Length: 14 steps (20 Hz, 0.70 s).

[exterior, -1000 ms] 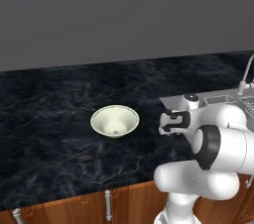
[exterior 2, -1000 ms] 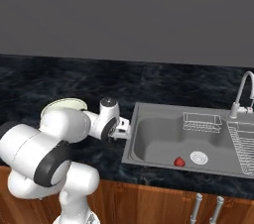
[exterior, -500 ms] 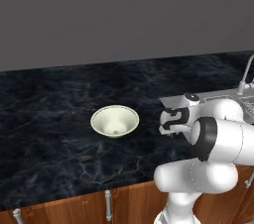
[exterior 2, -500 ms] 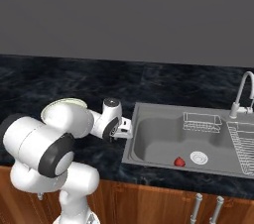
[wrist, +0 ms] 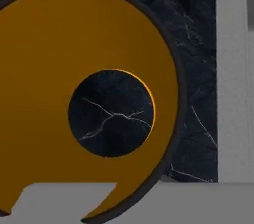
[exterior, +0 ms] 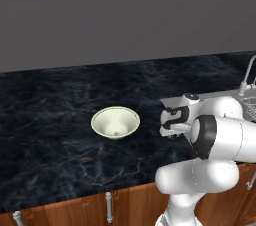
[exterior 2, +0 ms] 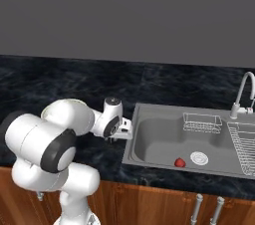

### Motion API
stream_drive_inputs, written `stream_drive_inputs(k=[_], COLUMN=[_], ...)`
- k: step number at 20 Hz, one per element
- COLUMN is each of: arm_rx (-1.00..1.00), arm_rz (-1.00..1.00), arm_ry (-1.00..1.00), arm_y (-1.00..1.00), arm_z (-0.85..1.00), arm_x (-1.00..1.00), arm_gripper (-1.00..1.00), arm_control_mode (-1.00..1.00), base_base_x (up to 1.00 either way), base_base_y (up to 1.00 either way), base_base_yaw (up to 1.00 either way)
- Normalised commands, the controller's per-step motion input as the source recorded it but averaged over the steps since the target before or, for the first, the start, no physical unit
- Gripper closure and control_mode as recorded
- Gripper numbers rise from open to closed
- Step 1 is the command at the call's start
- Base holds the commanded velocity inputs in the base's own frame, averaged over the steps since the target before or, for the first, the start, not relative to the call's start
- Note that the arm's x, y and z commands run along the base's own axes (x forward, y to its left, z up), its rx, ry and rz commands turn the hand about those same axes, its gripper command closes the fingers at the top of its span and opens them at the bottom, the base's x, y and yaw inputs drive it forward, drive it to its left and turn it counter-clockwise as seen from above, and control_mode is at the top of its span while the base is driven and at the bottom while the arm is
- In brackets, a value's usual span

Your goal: Clear the mugs and bowl far away from the sink.

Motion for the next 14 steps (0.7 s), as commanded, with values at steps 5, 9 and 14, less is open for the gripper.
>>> stream_drive_inputs(k=[5, 9, 14], arm_rx=[0.0, 0.02, 0.05], arm_rz=[0.0, 0.0, -0.02], arm_ry=[0.08, 0.0, -0.03], arm_y=[0.21, 0.16, 0.18], arm_z=[-0.69, -0.2, 0.0], arm_x=[-0.71, -0.97, -0.55], arm_gripper=[1.0, 1.0, 1.0], arm_control_mode=[-1.0, -1.0, -1.0], base_base_x=[0.0, 0.0, 0.0], base_base_y=[0.0, 0.0, 0.0], base_base_yaw=[0.0, 0.0, 0.0])
